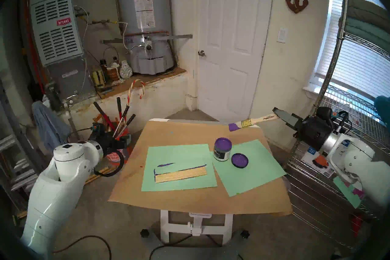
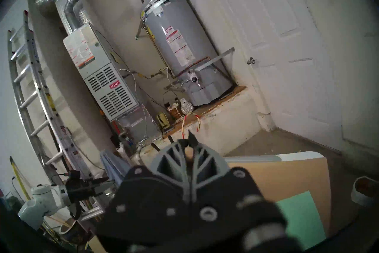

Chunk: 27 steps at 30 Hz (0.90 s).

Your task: Pick up brush, dip the brush into paint, and paint the wood

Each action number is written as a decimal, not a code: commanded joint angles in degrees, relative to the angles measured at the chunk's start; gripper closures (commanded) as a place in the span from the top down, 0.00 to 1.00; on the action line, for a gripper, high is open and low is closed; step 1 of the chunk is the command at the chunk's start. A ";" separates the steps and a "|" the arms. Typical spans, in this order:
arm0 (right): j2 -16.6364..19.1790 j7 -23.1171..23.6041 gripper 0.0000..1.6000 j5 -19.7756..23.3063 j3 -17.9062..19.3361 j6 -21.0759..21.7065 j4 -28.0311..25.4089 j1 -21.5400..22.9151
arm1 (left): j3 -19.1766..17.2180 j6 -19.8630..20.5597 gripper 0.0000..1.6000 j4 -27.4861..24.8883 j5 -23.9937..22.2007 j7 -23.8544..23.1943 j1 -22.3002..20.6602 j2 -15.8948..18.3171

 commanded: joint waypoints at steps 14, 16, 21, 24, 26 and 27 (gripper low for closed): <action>-1.06 -7.03 0.00 -5.82 2.51 2.22 -7.62 -2.83 | -0.67 -0.14 1.00 -1.01 -0.14 0.11 -0.27 0.06; -0.66 -8.30 0.00 -6.96 1.98 2.00 -8.00 -2.90 | -0.67 -0.14 1.00 -1.02 -0.14 0.11 -0.27 0.06; -0.14 -10.08 0.00 -7.94 0.67 1.46 -8.45 -2.60 | -0.67 -0.14 1.00 -1.02 -0.14 0.11 -0.27 0.06; 0.45 -11.08 0.00 -8.22 -0.21 1.13 -8.39 -1.97 | -0.67 -0.14 1.00 -1.02 -0.14 0.11 -0.27 0.06; 0.62 -11.27 0.00 -8.37 -0.65 0.94 -8.21 -1.65 | -0.67 -0.14 1.00 -1.02 -0.14 0.11 -0.27 0.06; 0.54 -11.38 0.00 -8.49 -0.68 0.98 -8.17 -1.68 | -0.67 -0.14 1.00 -1.02 -0.14 0.11 -0.27 0.06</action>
